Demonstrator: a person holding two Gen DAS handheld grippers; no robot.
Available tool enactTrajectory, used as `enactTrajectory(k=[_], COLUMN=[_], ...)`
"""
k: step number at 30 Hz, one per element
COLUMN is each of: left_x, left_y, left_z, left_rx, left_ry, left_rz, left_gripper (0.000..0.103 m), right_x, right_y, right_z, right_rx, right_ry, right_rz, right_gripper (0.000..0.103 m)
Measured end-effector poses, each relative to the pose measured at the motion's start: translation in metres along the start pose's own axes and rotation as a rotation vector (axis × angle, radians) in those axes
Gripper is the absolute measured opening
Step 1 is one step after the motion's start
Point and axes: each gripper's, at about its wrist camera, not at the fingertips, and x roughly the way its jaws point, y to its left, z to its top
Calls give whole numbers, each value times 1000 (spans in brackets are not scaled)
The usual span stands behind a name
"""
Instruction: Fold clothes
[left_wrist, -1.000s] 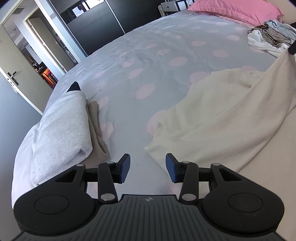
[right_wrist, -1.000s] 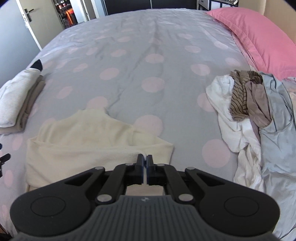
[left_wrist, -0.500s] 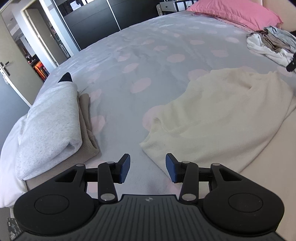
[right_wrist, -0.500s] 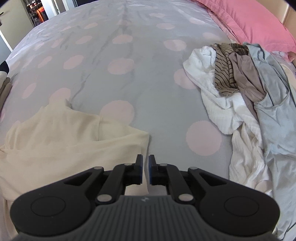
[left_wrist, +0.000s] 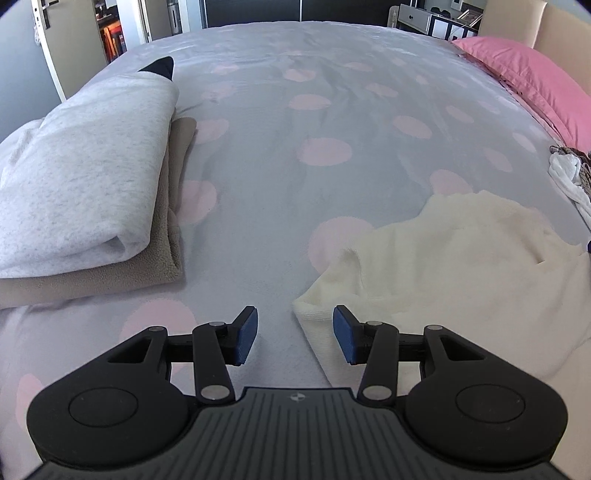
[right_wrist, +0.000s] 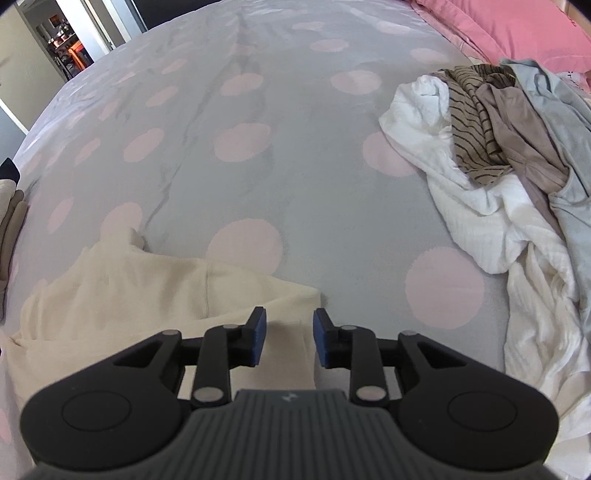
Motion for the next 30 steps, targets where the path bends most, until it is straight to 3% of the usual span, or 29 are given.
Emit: enactTrajectory(k=[1,3,4,9,12,15,16,20,22,23,25,30], left_x=[1,3,4,8,9,13,16,30,33,33,29,10], left_y=[1,4,6,15,16,15,15,13,10,9,8,11], left_z=[0,0,0,1,2,1,0,-4,-5,-5,-4,-1], left_rx=[-6,-22,-36,-126,-143,-146,-157,-223,-235,-238,-240,-244], left_ry=[3,6,6,9,16,19,29,65,64,59,47,-20], left_rz=[-1,-5,-9,-60,-77,-68,-73,-97,-105,-115,-126,-57], left_gripper=[43,43,43,46,46,51,51,49,39,24,7,3], right_x=[3,4,4,-8,-4,-4,-5,0,5,8,10,1], right_y=[1,2,3,0,-5,-1,0,6,6,6,3,1], right_z=[-1,-3,-4,-3,-3,-5,-5,-6,-9,-11,-13,-12], right_rx=[-5,-2,0,-1,27,18,14,2,-1,0,18,39], right_ry=[10,29,38,-30,3,3,-7,-3,7,16,26,-18], right_rz=[1,8,12,-90,-60,-18,-9,10,-2,-10,0,-84], right_gripper=[30,3,0,0,0,20,43,46,43,28,2,0])
